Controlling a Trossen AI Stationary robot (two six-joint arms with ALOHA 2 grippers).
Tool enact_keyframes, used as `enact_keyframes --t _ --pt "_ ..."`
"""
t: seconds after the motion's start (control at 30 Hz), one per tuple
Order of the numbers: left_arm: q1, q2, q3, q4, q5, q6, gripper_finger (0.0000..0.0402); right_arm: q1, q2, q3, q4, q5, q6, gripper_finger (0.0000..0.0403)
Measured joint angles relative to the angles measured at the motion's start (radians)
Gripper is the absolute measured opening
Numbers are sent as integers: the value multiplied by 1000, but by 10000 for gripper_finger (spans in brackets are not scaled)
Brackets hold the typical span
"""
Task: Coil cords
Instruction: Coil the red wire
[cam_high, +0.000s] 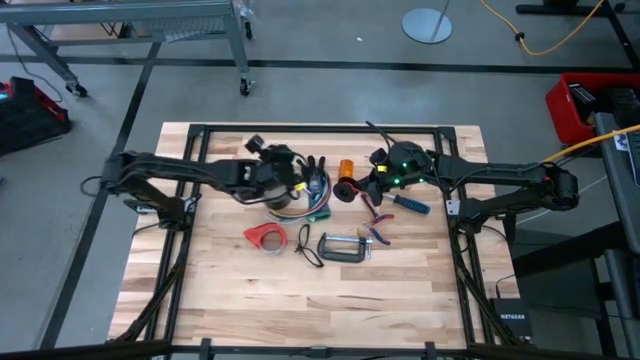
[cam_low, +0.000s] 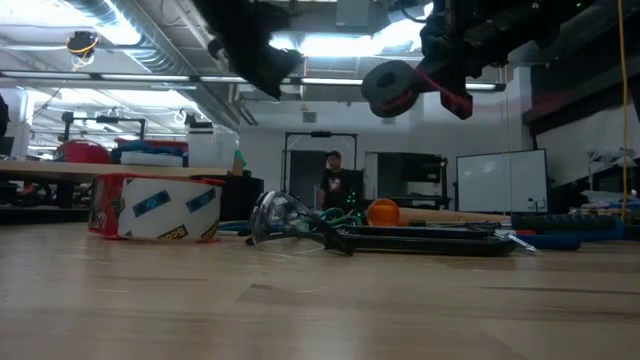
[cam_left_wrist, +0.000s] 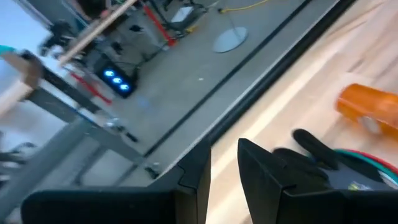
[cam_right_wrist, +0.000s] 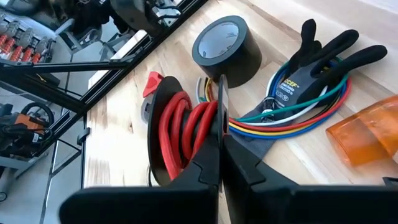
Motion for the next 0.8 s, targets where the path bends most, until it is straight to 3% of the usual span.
enact_keyframes --t 0.1,0.23,0.33,0.43,0.63,0.7,0.8 --pt "10 -98 -91 4 69 -55 74 0 0 0 -1 0 -2 5" --pt "14 -231 -253 32 86 -134 74 0 0 0 1 0 -5 5" --pt "13 -327 -383 119 129 -193 74 0 0 0 8 0 -5 5" --pt "12 -406 -525 332 245 -207 74 0 0 0 9 0 -5 5" --pt "12 -446 -772 1010 553 -163 74 0 0 0 19 0 -5 5" --pt "12 -434 -804 1106 597 -201 74 0 0 0 33 0 -5 5" --pt "12 -411 -816 1095 634 -311 74 0 0 0 73 14 -6 5"
